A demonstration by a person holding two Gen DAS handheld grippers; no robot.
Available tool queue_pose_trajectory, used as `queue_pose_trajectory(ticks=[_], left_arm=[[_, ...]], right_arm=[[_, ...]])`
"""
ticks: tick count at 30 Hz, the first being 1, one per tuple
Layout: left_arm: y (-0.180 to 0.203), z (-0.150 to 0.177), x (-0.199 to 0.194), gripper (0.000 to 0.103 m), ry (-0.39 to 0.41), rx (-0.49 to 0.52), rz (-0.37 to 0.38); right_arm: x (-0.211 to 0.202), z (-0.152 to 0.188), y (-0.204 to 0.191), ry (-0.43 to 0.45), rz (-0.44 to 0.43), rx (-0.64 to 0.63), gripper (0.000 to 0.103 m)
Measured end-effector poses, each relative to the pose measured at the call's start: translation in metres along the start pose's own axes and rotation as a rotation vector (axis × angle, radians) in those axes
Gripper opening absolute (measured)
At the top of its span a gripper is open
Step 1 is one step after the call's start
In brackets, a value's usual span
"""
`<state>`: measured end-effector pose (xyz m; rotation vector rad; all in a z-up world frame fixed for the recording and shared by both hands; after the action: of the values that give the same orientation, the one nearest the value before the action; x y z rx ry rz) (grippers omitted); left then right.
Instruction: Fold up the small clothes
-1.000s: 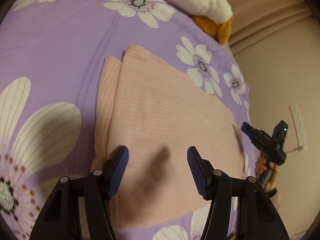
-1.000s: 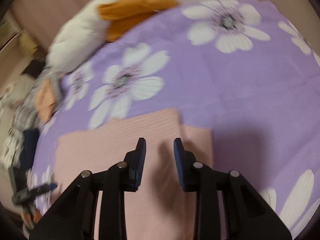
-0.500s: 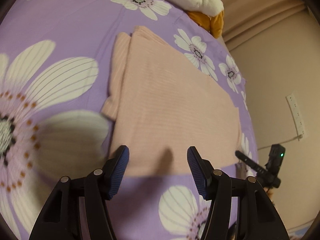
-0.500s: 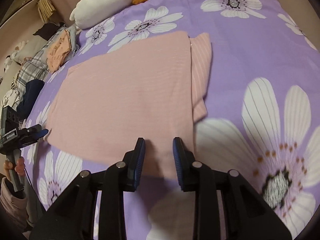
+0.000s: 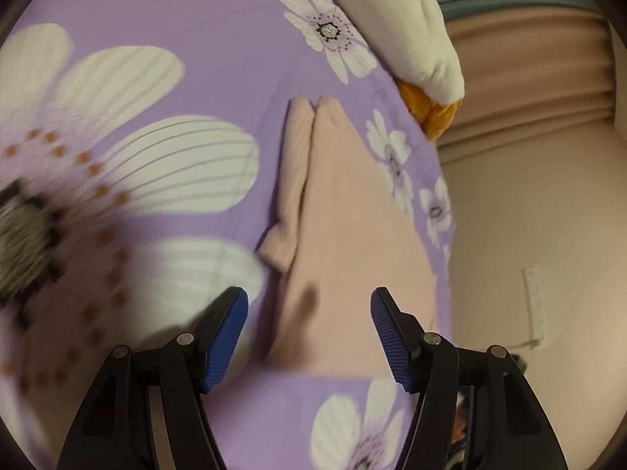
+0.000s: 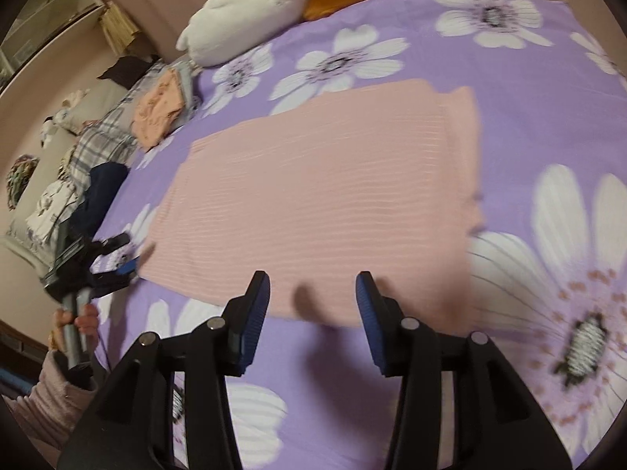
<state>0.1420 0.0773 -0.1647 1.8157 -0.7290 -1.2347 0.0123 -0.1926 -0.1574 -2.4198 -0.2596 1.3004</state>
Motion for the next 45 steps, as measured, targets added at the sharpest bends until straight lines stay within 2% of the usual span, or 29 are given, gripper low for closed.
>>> queue_pose_trajectory(ticks=[5, 8, 11, 12, 14, 15, 16, 17, 20, 24, 26, 29, 32, 35, 39, 42, 44, 45], left_arm=[[0.013, -0.015, 0.034, 0.064, -0.044, 0.048, 0.002], [0.020, -0.021, 0.050, 0.064, -0.075, 0.075, 0.006], [0.024, -0.028, 0.063, 0.064, -0.092, 0.090, -0.005], [0.023, -0.028, 0.062, 0.061, -0.090, 0.093, -0.011], [0.019, -0.030, 0.065, 0.044, -0.102, 0.108, -0.061], [0.016, -0.029, 0.067, 0.028, -0.111, 0.115, -0.097], [0.011, -0.028, 0.066, 0.019, -0.115, 0.116, -0.118], [0.010, -0.028, 0.065, 0.019, -0.117, 0.113, -0.111], [0.004, -0.028, 0.061, 0.018, -0.117, 0.109, -0.112], [0.004, -0.028, 0.062, 0.018, -0.130, 0.130, -0.133], [0.004, -0.028, 0.062, 0.018, -0.133, 0.138, -0.138], [0.004, -0.028, 0.063, 0.018, -0.133, 0.144, -0.141], [0.002, -0.029, 0.062, 0.018, -0.132, 0.133, -0.147], [0.003, -0.028, 0.060, 0.018, -0.135, 0.138, -0.174], [0.009, -0.030, 0.061, 0.016, -0.130, 0.136, -0.196], [0.018, -0.033, 0.056, 0.015, -0.108, 0.137, -0.189], [0.027, -0.034, 0.054, 0.014, -0.092, 0.148, -0.191], [0.031, -0.034, 0.053, 0.013, -0.088, 0.154, -0.194]], right_arm=[[0.032, -0.023, -0.031, -0.001, -0.024, -0.054, 0.046], [0.050, -0.046, -0.039, 0.009, -0.021, -0.064, 0.046], [0.074, -0.075, -0.047, 0.014, 0.000, -0.064, 0.041], [0.081, -0.084, -0.053, 0.017, 0.001, -0.073, 0.037], [0.091, -0.101, -0.056, 0.024, 0.026, -0.095, 0.030], [0.100, -0.111, -0.060, 0.027, 0.047, -0.106, 0.025], [0.109, -0.119, -0.064, 0.022, 0.055, -0.115, 0.021], [0.115, -0.124, -0.064, 0.019, 0.067, -0.115, 0.019], [0.150, -0.128, -0.056, -0.068, 0.154, -0.112, 0.012], [0.143, -0.131, -0.060, -0.070, 0.164, -0.122, 0.014], [0.129, -0.127, -0.069, -0.054, 0.118, -0.137, 0.015], [0.105, -0.098, -0.082, -0.061, 0.069, -0.191, 0.016], [0.103, -0.062, -0.084, -0.120, 0.061, -0.222, 0.016], [0.091, -0.044, -0.084, -0.108, 0.077, -0.255, 0.016], [0.063, -0.025, -0.093, -0.098, 0.014, -0.236, 0.018], [0.059, -0.002, -0.099, -0.119, -0.027, -0.247, 0.018], [0.068, 0.017, -0.090, -0.149, 0.020, -0.257, 0.016], [0.070, 0.020, -0.088, -0.143, 0.009, -0.240, 0.015]])
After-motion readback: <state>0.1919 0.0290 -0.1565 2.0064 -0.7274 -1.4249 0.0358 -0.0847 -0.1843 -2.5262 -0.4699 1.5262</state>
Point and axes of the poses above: each gripper's, at about its wrist camera, not at the fingertips, and x roughly the way its jaws point, y to its right, z to its underside, the point moved 9 cm from there along x, roughly the way its jaws point, and after that the axes turned 6 degrees about z, right-handed, at the moved point
